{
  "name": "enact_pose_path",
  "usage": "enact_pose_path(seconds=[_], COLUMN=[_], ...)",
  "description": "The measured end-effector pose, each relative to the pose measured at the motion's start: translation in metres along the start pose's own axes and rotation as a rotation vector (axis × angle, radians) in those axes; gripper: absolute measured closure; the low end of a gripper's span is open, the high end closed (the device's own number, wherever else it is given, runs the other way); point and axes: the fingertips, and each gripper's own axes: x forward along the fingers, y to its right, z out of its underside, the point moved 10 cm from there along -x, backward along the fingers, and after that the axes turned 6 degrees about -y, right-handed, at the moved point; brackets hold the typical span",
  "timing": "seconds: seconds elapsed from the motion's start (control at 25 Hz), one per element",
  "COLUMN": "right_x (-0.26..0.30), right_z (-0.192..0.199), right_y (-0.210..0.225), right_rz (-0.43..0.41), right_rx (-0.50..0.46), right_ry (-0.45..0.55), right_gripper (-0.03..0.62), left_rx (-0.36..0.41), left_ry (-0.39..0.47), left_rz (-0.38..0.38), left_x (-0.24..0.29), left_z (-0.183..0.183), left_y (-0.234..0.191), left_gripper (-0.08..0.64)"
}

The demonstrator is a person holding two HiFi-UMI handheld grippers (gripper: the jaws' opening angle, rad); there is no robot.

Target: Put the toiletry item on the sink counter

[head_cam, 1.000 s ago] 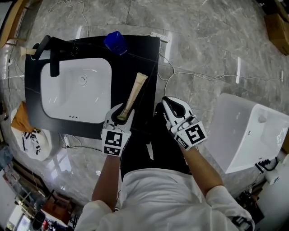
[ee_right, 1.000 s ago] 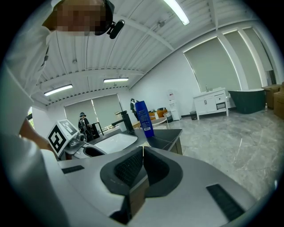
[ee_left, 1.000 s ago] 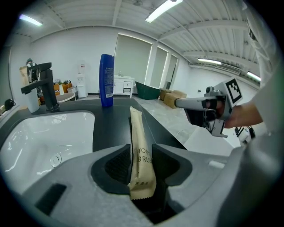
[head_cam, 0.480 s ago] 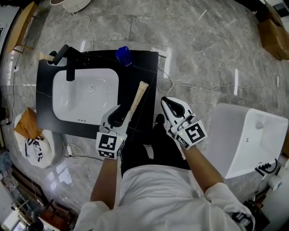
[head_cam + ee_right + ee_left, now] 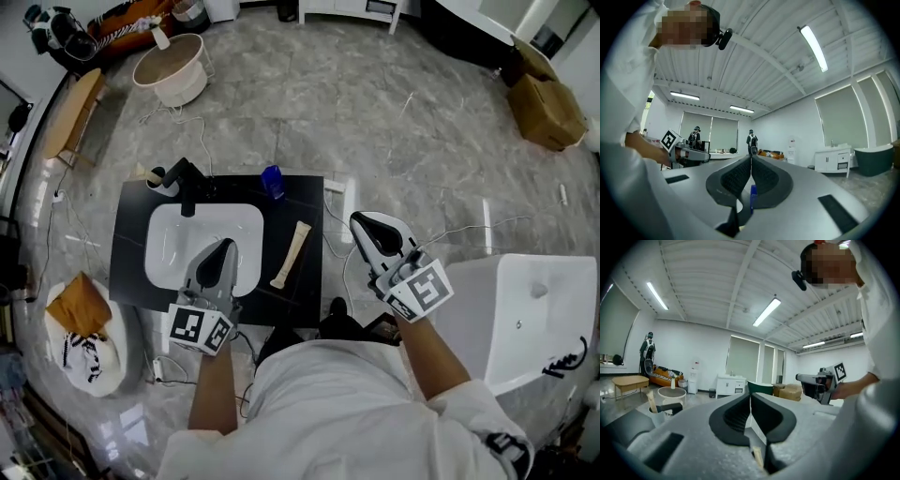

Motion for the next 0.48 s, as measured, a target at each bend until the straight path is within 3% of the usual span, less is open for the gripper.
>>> enact_pose_path(seconds=[0.24,0.48], right_x=[-0.037,-0.059], right_z=[-0.041,-0.018], right_y=[0.003,0.003], right_rz=[0.053,0.134], right_rx=[-0.085,-0.028], right_ry=[0.077,0.067], right_gripper=[0.577,0.577], left_rx=[0.011,-0.028], left_ry=[0.146,0.159], left_rz=[-0.032,-0.07], left_x=[-0.042,-0.061], left_z=[-0.033,-0.016], left_y=[-0.007,-0.011], left_gripper=[0.543,0.543])
